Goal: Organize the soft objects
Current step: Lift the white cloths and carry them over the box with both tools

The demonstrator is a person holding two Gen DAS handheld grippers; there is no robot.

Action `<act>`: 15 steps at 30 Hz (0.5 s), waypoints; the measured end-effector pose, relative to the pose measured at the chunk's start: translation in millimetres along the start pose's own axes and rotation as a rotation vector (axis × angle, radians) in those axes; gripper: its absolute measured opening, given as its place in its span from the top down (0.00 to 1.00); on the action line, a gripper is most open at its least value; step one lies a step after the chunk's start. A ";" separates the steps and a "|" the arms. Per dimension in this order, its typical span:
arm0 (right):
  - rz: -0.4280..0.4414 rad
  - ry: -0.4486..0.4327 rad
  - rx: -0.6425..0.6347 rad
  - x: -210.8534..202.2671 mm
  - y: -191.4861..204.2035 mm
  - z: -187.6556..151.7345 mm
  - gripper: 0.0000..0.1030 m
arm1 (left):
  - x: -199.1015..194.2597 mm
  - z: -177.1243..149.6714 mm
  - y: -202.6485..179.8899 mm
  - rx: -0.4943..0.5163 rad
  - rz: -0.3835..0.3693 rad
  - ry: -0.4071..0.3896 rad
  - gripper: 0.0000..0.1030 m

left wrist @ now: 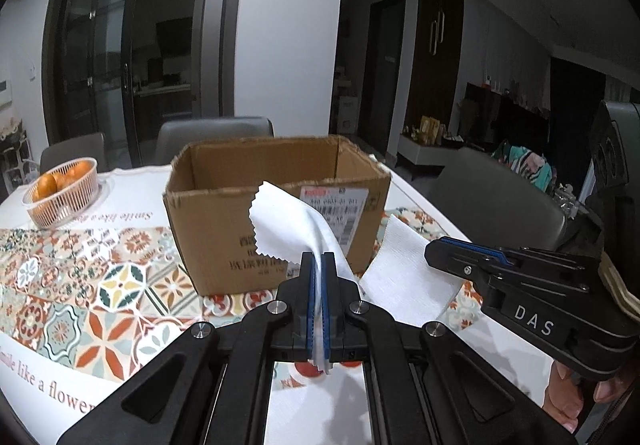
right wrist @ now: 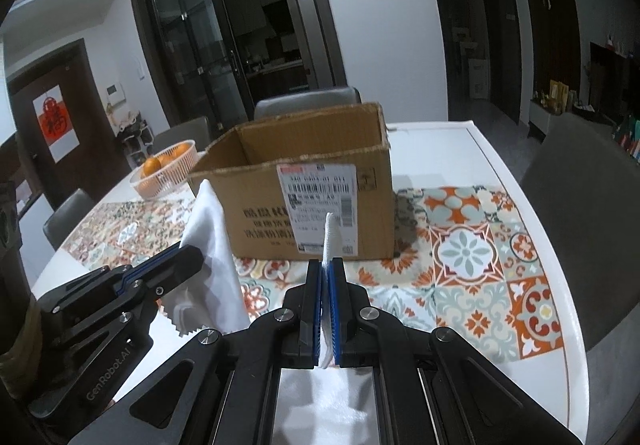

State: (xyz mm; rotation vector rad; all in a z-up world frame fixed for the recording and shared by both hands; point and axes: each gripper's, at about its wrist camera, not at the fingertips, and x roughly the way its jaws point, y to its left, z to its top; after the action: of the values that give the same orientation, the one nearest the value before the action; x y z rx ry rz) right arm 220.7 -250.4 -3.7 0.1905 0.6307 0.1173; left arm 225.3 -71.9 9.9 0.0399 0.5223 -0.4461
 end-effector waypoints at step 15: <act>0.008 -0.124 -0.029 -10.4 16.5 45.1 0.95 | -10.6 42.6 15.3 0.015 0.029 -0.111 0.95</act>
State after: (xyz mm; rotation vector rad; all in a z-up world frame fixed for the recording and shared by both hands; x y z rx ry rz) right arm 238.4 -242.4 41.4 0.1713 0.5043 0.1211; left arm 243.8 -60.2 50.9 0.0364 0.4087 -0.4216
